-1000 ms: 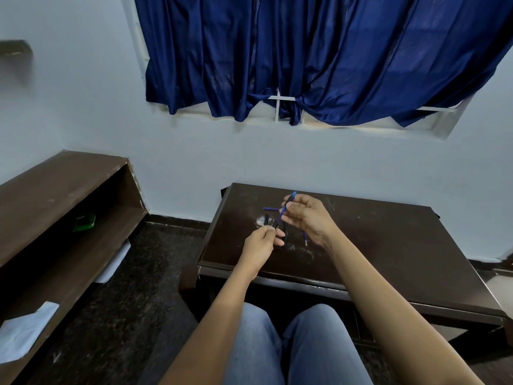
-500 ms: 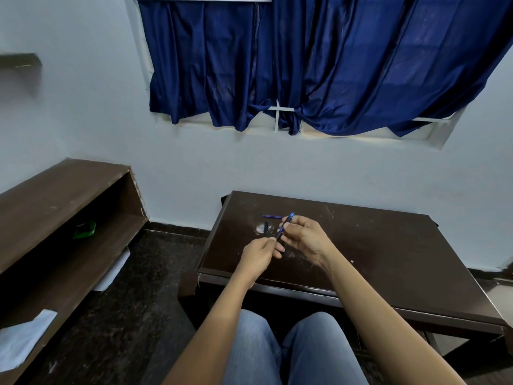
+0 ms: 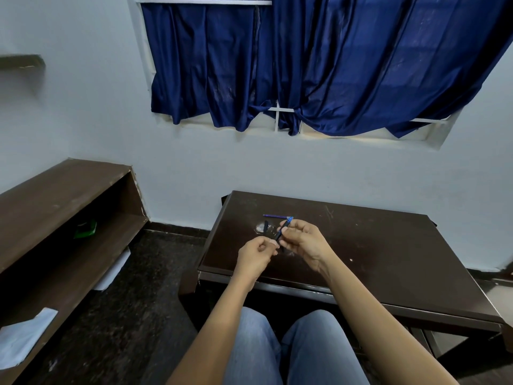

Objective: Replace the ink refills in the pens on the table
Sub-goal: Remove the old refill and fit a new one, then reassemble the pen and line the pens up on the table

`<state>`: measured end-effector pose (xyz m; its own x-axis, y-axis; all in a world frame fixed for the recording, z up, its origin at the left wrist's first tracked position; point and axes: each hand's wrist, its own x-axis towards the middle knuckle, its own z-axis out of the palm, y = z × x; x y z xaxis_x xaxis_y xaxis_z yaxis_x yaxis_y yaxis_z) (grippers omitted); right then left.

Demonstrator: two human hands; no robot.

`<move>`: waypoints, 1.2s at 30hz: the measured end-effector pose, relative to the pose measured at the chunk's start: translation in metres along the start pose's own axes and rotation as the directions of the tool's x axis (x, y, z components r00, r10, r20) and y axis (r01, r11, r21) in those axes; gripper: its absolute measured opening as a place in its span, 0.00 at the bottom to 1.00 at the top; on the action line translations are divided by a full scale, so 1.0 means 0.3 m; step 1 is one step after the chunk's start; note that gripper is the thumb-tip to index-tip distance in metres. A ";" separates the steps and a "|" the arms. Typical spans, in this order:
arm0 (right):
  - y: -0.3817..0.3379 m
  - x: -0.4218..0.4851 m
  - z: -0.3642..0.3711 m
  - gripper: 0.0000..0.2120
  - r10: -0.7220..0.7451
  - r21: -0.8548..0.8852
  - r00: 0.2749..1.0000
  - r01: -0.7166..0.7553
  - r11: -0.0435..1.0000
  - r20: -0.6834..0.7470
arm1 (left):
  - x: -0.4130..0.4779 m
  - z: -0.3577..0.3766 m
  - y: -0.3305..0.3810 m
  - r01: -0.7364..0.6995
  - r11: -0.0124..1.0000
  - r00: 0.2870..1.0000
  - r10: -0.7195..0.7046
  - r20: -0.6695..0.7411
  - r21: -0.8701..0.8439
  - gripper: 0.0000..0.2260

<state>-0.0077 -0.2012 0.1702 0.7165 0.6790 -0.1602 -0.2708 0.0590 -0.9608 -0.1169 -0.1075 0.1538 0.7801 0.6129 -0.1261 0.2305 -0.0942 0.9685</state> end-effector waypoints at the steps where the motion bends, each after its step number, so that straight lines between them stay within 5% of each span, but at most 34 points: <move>1: 0.003 -0.008 0.001 0.06 -0.005 0.002 1.000 0.005 1.000 -0.002 | -0.005 0.002 -0.003 -0.002 1.000 1.000 0.002 -0.010 -0.002 0.05; 7: 0.047 -0.061 -0.002 0.05 -0.031 0.033 0.999 0.031 0.999 -0.011 | -0.047 0.016 -0.038 0.012 1.000 0.999 -0.011 -0.036 0.006 0.14; 12: 0.067 -0.080 -0.004 0.05 -0.021 0.026 0.999 0.022 0.999 -0.026 | -0.073 0.007 -0.057 -0.079 0.997 0.989 0.079 -0.128 0.003 0.03; 17: 0.067 -0.080 -0.002 0.05 -0.026 0.037 0.999 0.027 0.999 -0.031 | -0.076 0.012 -0.035 0.056 0.988 0.995 -0.067 -0.072 -0.146 0.15; 22: 0.081 -0.091 -0.010 0.04 -0.023 0.060 0.999 0.026 0.998 -0.048 | -0.080 -0.003 -0.043 -0.096 0.993 0.986 0.086 -0.144 -0.068 0.06; 28: 0.096 -0.110 -0.007 0.05 -0.022 0.057 0.999 0.023 0.998 -0.024 | -0.103 0.010 -0.014 0.119 0.987 0.991 -0.112 0.071 -0.103 0.17; 34: 0.109 -0.115 -0.012 0.04 -0.014 0.077 1.000 0.016 0.997 -0.025 | -0.097 -0.003 -0.042 -0.045 0.999 0.998 0.044 -0.045 -0.013 0.07; 36: 0.111 -0.118 -0.014 0.05 -0.017 0.084 1.000 0.019 0.996 -0.017 | -0.099 -0.002 -0.040 0.021 0.999 1.000 -0.021 -0.002 -0.047 0.09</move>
<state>-0.0393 -0.2263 0.1430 0.7318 0.6654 -0.1473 -0.3104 0.1329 -0.9413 -0.1432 -0.1242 0.1460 0.7736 0.6166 -0.1461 0.2193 -0.0443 0.9746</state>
